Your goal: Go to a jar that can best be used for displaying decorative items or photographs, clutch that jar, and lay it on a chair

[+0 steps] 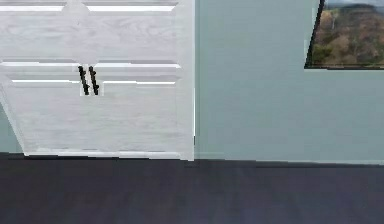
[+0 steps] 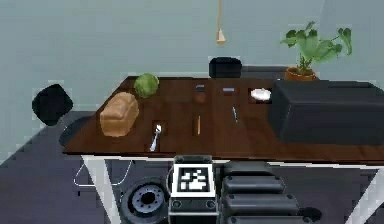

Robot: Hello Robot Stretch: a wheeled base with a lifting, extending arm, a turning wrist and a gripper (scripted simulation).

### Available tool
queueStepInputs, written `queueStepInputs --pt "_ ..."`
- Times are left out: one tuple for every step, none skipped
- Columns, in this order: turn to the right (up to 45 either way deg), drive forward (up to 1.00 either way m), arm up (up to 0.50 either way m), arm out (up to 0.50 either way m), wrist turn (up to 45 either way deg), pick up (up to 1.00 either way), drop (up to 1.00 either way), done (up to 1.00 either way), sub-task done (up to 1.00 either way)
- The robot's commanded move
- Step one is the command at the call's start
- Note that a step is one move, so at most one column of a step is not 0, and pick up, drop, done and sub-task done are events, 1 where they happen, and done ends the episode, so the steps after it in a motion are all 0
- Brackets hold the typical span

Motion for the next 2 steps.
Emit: queueStepInputs --pt "30.0 0.00 0.00 0.00 0.0 0.00 0.00 0.00 0.00" --pt "0.0 0.75 0.00 0.00 0.0 0.00 0.00 0.00 0.00"
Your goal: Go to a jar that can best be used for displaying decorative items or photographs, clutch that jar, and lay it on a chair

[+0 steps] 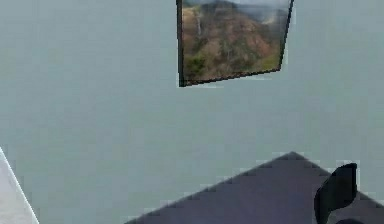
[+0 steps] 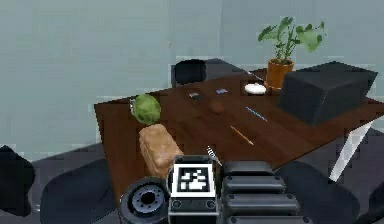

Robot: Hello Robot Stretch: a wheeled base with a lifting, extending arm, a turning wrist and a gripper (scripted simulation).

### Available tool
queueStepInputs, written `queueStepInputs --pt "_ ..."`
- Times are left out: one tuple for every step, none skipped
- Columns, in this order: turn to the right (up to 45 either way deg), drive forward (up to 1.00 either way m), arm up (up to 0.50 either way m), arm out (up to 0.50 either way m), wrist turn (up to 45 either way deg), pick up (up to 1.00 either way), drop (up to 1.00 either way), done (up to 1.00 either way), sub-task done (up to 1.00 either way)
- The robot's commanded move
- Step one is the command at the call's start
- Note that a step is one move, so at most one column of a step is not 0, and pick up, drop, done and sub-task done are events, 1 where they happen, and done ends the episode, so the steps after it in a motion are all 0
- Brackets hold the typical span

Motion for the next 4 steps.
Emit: queueStepInputs --pt "12.0 0.00 0.00 0.00 0.0 0.00 0.00 0.00 0.00" --pt "0.0 0.65 0.00 0.00 0.0 0.00 0.00 0.00 0.00" --pt "45.0 0.00 0.00 0.00 0.0 0.00 0.00 0.00 0.00" --pt "45.0 0.00 0.00 0.00 0.0 0.00 0.00 0.00 0.00"
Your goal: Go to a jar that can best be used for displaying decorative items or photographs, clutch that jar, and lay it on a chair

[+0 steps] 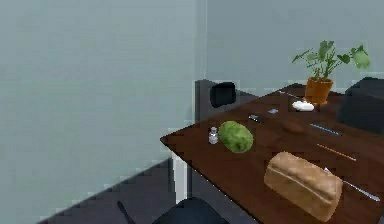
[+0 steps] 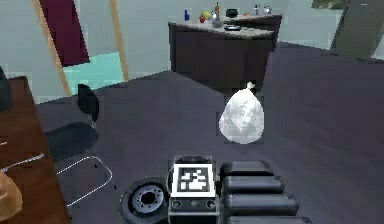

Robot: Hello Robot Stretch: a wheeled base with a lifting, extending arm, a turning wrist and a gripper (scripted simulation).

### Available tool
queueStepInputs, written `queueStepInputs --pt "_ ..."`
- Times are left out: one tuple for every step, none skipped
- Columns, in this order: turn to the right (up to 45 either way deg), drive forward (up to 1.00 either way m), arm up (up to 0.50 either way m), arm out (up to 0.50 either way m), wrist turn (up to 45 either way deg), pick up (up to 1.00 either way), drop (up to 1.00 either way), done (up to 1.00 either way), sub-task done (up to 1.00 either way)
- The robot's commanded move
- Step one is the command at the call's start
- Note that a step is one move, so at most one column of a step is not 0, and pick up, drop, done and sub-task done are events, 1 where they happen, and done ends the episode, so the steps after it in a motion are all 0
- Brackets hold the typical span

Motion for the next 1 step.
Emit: queueStepInputs --pt "45.0 0.00 0.00 0.00 0.0 0.00 0.00 0.00 0.00"
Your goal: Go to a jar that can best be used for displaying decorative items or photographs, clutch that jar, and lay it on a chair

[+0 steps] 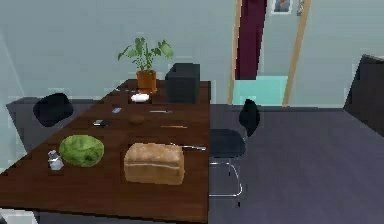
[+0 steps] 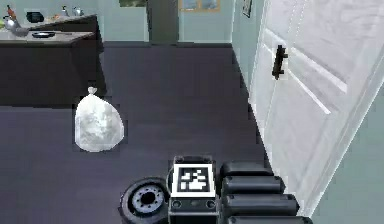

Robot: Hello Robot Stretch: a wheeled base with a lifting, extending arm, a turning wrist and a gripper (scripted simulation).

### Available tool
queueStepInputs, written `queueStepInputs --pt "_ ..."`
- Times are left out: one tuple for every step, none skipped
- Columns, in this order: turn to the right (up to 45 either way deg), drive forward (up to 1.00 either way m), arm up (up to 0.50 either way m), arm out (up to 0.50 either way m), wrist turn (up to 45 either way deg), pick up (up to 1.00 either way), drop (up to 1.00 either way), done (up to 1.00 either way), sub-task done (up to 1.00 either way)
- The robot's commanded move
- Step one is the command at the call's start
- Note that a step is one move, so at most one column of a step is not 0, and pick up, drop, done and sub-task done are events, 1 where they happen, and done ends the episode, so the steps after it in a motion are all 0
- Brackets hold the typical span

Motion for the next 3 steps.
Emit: queueStepInputs --pt "3.0 0.00 0.00 0.00 0.0 0.00 0.00 0.00 0.00" --pt "-45.0 0.00 0.00 0.00 0.0 0.00 0.00 0.00 0.00" --pt "-45.0 0.00 0.00 0.00 0.0 0.00 0.00 0.00 0.00"
